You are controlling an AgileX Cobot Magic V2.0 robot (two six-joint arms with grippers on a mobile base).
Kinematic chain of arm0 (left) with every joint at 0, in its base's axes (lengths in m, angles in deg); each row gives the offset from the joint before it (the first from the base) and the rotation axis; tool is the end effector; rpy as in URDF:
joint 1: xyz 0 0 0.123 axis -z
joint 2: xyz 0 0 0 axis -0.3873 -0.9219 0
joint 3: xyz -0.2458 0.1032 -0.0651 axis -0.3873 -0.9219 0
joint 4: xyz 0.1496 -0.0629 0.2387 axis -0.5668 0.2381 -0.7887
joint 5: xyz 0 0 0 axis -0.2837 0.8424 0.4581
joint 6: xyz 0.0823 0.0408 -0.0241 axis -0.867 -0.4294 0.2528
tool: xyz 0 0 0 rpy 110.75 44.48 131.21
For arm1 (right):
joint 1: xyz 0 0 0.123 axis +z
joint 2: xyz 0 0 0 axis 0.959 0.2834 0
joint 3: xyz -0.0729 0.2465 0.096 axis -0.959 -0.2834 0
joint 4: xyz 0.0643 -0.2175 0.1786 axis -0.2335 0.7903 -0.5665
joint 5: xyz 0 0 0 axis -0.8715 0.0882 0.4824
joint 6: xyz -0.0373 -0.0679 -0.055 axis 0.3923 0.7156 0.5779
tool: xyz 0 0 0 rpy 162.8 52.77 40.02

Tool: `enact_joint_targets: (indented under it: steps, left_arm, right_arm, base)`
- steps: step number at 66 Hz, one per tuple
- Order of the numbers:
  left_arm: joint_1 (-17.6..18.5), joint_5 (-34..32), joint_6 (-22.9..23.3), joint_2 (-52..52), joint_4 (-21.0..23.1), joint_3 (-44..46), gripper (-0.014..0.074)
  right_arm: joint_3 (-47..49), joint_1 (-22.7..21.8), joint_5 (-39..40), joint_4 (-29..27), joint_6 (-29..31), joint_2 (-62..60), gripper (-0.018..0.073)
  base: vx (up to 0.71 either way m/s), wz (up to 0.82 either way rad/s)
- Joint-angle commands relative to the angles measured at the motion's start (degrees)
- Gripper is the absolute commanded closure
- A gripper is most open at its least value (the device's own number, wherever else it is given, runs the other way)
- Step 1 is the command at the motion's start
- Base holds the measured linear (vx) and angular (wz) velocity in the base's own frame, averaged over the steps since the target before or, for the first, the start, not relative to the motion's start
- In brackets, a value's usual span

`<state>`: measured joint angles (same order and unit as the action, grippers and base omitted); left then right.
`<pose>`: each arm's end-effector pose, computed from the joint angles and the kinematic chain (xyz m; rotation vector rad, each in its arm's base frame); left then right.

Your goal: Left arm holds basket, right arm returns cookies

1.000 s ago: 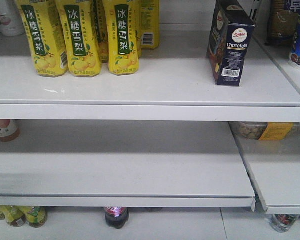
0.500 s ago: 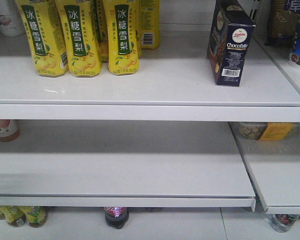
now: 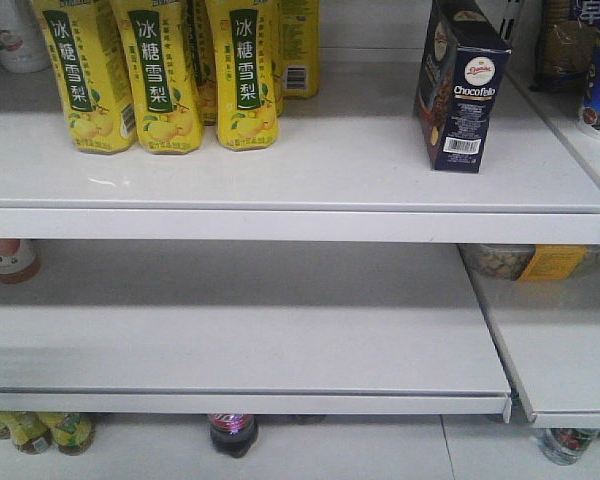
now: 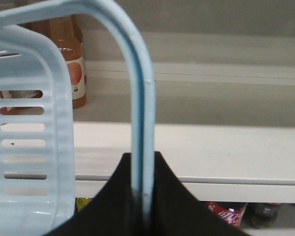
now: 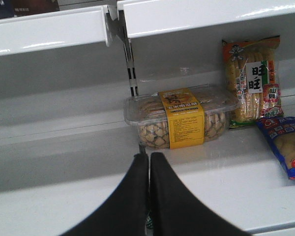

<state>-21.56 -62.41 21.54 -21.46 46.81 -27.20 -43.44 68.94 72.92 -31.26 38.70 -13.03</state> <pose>0.1069 -0.0018 0.1739 -0.0624 1.8013 -0.0700 0.1082 -0.0099 0.1902 0.1569 1.6424 0.0046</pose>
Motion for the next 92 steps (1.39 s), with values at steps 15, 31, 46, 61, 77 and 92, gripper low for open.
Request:
enact_joint_targets:
  steps: [15, 31, 46, 61, 77, 92]
  left_arm:
    - [-0.13, -5.75, -0.40, 1.24, -1.13, -0.57, 0.0603]
    - [-0.13, -5.75, -0.40, 1.24, -1.13, -0.57, 0.0603]
    - [-0.13, -5.75, -0.40, 1.24, -1.13, -0.57, 0.0603]
    - [-0.13, -5.75, -0.40, 1.24, -1.13, -0.57, 0.0603]
    - [-0.13, -5.75, -0.40, 1.24, -1.13, -0.57, 0.0603]
    - [-0.13, -5.75, -0.40, 1.24, -1.13, -0.57, 0.0603]
  right_arm:
    - [-0.17, 5.00, 4.92, -0.19, 4.60, -0.64, 0.0568]
    - [-0.17, 4.94, 4.80, -2.80, 9.87, -0.64, 0.0568]
    - [-0.17, 4.85, 4.85, -2.80, 9.81, -0.64, 0.0568]
    - [-0.17, 4.85, 4.85, -2.80, 9.81, -0.64, 0.0568]
    - [-0.11, 4.85, 4.86, -2.80, 9.81, -0.58, 0.0568]
    - [-0.11, 4.85, 4.86, -2.80, 9.81, -0.58, 0.0568]
  base:
    - [0.00, 0.00]
    - [0.00, 0.00]
    - [0.00, 0.00]
    - [0.00, 0.00]
    - [0.00, 0.00]
    - [0.00, 0.00]
